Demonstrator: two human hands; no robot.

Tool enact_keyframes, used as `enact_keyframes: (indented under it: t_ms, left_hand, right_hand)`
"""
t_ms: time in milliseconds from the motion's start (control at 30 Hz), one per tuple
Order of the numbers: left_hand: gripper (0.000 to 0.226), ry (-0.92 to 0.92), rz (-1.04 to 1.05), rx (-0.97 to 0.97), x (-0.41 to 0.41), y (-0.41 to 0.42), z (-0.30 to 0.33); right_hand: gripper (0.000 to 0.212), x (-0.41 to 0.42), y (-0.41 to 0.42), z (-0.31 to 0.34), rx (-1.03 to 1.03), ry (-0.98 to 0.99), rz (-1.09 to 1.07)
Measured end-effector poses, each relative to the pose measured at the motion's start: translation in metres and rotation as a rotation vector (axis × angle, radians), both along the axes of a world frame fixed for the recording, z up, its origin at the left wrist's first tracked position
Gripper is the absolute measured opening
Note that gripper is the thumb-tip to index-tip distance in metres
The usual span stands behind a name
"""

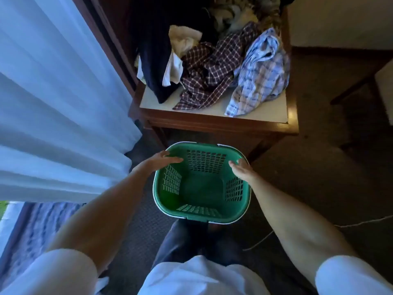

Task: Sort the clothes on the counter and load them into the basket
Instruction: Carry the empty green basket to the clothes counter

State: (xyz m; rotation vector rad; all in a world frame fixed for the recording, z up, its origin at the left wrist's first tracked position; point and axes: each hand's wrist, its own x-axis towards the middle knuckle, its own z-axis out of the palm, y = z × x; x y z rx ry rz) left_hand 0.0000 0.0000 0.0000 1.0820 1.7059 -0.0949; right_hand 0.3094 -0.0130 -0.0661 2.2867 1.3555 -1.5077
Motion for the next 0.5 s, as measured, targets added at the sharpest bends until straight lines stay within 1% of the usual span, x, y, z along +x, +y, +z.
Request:
enact_keyframes:
  t_ms: [67, 100, 133, 167, 200, 233, 267, 300, 333, 367, 400, 467, 500]
  left_hand:
    - [0.081, -0.009, 0.048, 0.013, -0.009, 0.009, -0.030]
    - [0.086, -0.010, 0.043, -0.013, -0.027, 0.018, -0.074]
    - [0.097, 0.012, 0.047, -0.019, -0.047, 0.028, -0.132]
    - [0.110, 0.054, 0.065, -0.035, -0.060, 0.036, -0.176]
    - [0.123, 0.112, 0.114, -0.051, -0.066, 0.038, -0.205]
    - [0.133, 0.157, 0.150, -0.067, -0.065, 0.039, -0.216]
    - [0.137, 0.197, 0.154, -0.085, -0.060, 0.039, -0.219]
    - [0.136, 0.259, 0.147, -0.099, -0.050, 0.037, -0.204]
    - [0.134, 0.296, 0.135, -0.088, -0.045, 0.037, -0.202]
    - [0.135, 0.309, 0.119, -0.091, -0.041, 0.037, -0.203]
    - [0.138, 0.299, 0.146, -0.112, -0.045, 0.038, -0.218]
    - [0.142, 0.270, 0.216, -0.094, -0.046, 0.040, -0.239]
    - [0.142, 0.251, 0.263, -0.070, -0.046, 0.041, -0.248]
  right_hand:
    - [0.070, 0.006, 0.002, -0.012, 0.017, -0.038, -0.090]
    - [0.071, 0.010, 0.002, -0.025, 0.008, -0.063, -0.148]
    - [0.070, 0.016, 0.004, -0.041, 0.002, -0.088, -0.207]
    - [0.070, 0.019, 0.007, -0.056, 0.007, -0.120, -0.271]
    - [0.070, 0.023, 0.011, -0.074, 0.017, -0.163, -0.327]
    - [0.070, 0.026, 0.016, -0.089, 0.031, -0.208, -0.375]
    - [0.071, 0.029, 0.020, -0.105, 0.047, -0.248, -0.418]
    - [0.072, 0.031, 0.021, -0.121, 0.050, -0.274, -0.461]
    - [0.073, 0.033, 0.021, -0.138, 0.043, -0.288, -0.500]
    - [0.075, 0.034, 0.019, -0.156, 0.025, -0.270, -0.546]
    - [0.079, 0.037, 0.015, -0.176, 0.008, -0.239, -0.594]
    - [0.096, 0.043, 0.005, -0.207, 0.010, -0.237, -0.650]
    - [0.100, 0.046, 0.003, -0.215, 0.032, -0.245, -0.669]
